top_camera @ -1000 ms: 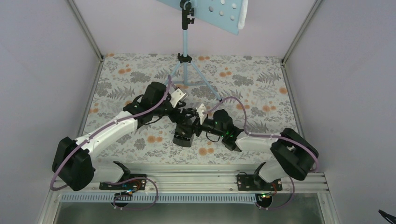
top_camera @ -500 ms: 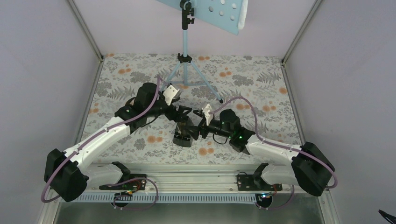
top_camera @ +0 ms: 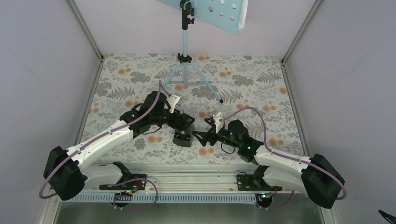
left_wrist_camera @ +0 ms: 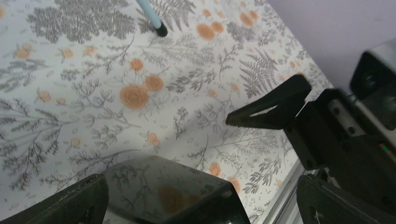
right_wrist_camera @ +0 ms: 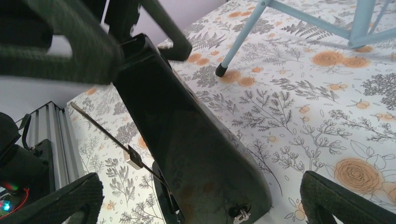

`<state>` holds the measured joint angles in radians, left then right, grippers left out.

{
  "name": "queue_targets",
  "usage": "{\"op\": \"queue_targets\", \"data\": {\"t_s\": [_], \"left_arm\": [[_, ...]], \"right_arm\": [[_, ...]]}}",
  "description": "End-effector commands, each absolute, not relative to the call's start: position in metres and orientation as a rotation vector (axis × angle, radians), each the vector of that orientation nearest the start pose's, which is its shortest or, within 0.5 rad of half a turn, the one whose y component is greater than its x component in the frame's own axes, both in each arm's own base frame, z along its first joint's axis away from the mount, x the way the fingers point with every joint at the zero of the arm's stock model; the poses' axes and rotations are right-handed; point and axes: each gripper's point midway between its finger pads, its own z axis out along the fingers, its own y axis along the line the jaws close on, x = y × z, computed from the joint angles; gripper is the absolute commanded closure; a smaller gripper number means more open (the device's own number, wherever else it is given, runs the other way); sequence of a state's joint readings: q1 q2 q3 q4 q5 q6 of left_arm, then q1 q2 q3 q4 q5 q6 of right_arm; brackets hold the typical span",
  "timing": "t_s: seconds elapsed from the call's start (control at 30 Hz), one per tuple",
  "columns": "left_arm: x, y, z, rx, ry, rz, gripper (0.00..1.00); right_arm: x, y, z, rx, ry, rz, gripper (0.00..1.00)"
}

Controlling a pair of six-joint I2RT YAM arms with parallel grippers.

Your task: Pack up the instrument practice props

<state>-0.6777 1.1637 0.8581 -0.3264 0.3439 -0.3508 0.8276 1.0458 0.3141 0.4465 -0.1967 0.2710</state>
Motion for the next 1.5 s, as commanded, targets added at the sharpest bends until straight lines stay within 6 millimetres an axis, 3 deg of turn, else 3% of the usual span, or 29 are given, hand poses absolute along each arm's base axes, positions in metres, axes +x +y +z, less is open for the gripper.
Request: {"op": "queue_targets", "data": {"t_s": [0.0,0.13,0.23,0.33,0.5,0.67,0.77,0.83,0.93,1.07,1.17,1.3,1.47], "left_arm": [[0.239,-0.271,0.182,0.532,2.35,-0.828,0.0],[0.242,-0.275,0.17,0.58,2.382,-0.7,0.04],[0.24,-0.282,0.169,0.654,2.362,-0.667,0.23],[0.234,-0.292,0.173,0.78,2.315,-0.696,0.34],[0.221,-0.304,0.172,1.031,2.274,-0.712,0.41],[0.205,-0.315,0.167,1.273,2.195,-0.727,0.43],[0.205,-0.317,0.166,1.305,2.173,-0.715,0.4],[0.205,-0.32,0.173,1.297,2.141,-0.732,0.31],[0.208,-0.323,0.187,1.268,2.086,-0.751,0.08],[0.222,-0.323,0.217,1.177,2.005,-0.736,0.02],[0.25,-0.303,0.249,0.995,1.954,-0.698,0.0],[0.288,-0.259,0.286,0.754,1.877,-0.647,0.0],[0.303,-0.234,0.289,0.671,1.857,-0.547,0.0]], "right_arm": [[0.212,0.267,0.157,-0.623,1.839,0.906,0.0],[0.208,0.263,0.151,-0.611,1.853,0.915,0.0],[0.208,0.26,0.151,-0.555,1.87,0.932,0.0],[0.212,0.258,0.15,-0.495,1.893,0.941,0.0],[0.206,0.262,0.151,-0.554,1.887,0.963,0.0],[0.182,0.26,0.167,-0.712,1.674,0.979,0.0],[0.174,0.254,0.174,-0.746,1.576,0.956,0.0],[0.173,0.252,0.177,-0.748,1.545,0.939,0.0],[0.174,0.254,0.183,-0.746,1.514,0.921,0.0],[0.182,0.266,0.189,-0.757,1.515,0.885,0.0],[0.189,0.28,0.187,-0.788,1.53,0.851,0.0],[0.197,0.291,0.193,-0.811,1.513,0.816,0.0],[0.198,0.307,0.193,-0.876,1.503,0.823,0.01]]}}
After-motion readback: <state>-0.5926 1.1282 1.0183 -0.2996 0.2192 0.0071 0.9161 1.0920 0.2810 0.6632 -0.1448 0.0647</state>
